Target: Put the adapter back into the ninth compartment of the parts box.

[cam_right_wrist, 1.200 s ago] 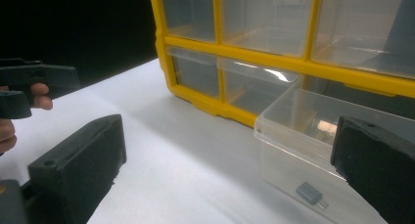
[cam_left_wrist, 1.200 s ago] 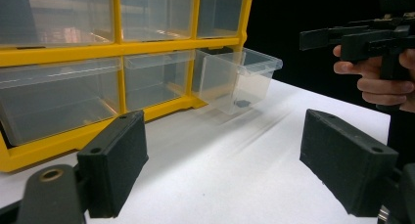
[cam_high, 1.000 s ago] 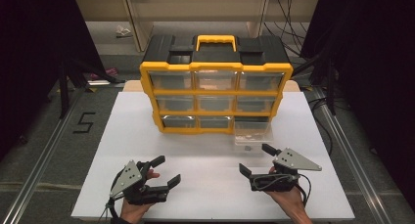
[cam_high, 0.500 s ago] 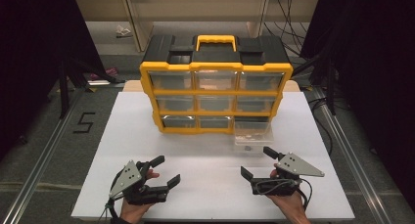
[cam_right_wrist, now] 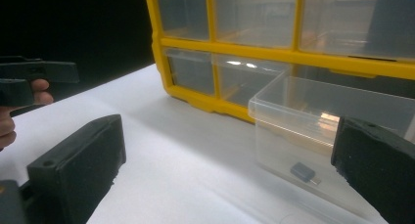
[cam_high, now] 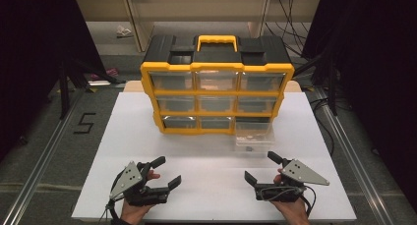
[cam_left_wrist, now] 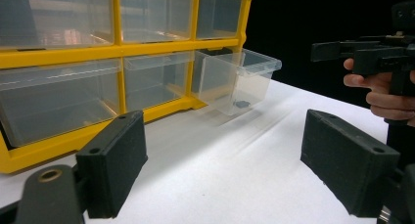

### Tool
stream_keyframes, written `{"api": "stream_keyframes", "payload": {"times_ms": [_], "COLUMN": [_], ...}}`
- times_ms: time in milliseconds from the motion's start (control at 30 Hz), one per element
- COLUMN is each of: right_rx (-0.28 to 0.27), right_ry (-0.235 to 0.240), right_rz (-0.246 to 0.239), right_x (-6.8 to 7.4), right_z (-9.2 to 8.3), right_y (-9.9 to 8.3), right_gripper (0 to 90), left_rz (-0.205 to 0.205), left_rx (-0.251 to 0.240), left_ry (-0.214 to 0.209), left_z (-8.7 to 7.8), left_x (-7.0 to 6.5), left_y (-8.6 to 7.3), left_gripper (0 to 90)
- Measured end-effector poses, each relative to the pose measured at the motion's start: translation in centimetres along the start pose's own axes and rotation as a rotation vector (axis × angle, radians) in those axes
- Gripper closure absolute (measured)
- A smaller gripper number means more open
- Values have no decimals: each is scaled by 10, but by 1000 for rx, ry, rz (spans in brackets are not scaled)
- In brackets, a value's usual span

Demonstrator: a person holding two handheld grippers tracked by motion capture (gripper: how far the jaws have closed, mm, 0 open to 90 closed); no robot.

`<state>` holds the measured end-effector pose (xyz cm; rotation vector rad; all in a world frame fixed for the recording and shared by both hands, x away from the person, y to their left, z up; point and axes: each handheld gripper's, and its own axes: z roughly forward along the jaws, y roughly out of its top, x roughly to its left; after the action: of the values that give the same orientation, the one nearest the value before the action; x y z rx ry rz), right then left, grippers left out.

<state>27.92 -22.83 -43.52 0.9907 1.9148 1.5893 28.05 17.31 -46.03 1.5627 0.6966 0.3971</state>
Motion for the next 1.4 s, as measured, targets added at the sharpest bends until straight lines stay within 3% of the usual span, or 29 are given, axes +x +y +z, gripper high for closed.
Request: {"api": "stream_keyframes", "payload": {"times_ms": [467, 1400], "right_rx": [-8, 3], "right_ry": [-9, -26], "right_rz": [13, 6], "right_x": [0, -3], "right_z": [-14, -9], "right_y": [-6, -9], "right_gripper": [5, 6], "left_rz": [4, -3], "left_rx": [10, 8], "left_ry": [-6, -12], "left_z": [1, 3], "left_x": [-2, -1], "left_y": [-1, -1], "left_gripper": [168, 168]}}
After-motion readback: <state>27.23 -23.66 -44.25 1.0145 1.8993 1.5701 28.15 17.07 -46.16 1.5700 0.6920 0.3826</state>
